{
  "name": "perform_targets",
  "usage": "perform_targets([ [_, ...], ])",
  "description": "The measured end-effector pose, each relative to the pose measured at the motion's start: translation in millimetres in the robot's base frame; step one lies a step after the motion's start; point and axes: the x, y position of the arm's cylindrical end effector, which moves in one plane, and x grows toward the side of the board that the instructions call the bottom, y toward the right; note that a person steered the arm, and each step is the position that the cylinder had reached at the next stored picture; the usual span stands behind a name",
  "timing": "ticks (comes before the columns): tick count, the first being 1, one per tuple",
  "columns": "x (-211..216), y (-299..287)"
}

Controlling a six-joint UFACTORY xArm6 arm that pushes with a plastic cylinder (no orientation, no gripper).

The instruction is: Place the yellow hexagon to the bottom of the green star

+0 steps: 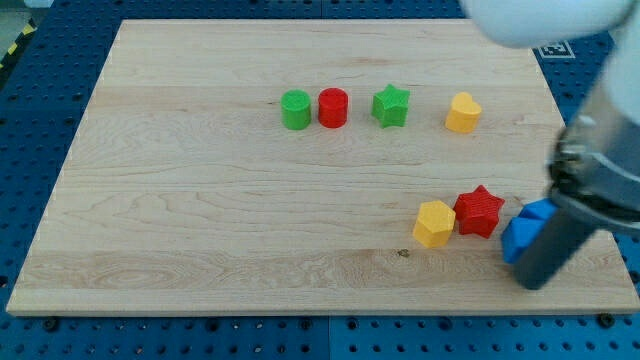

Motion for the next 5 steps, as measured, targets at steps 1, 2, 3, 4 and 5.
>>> perform_targets([
  [1,-3,24],
  [2,-13,1],
  [3,-21,-44],
  [4,-21,-77],
  [5,-35,-93],
])
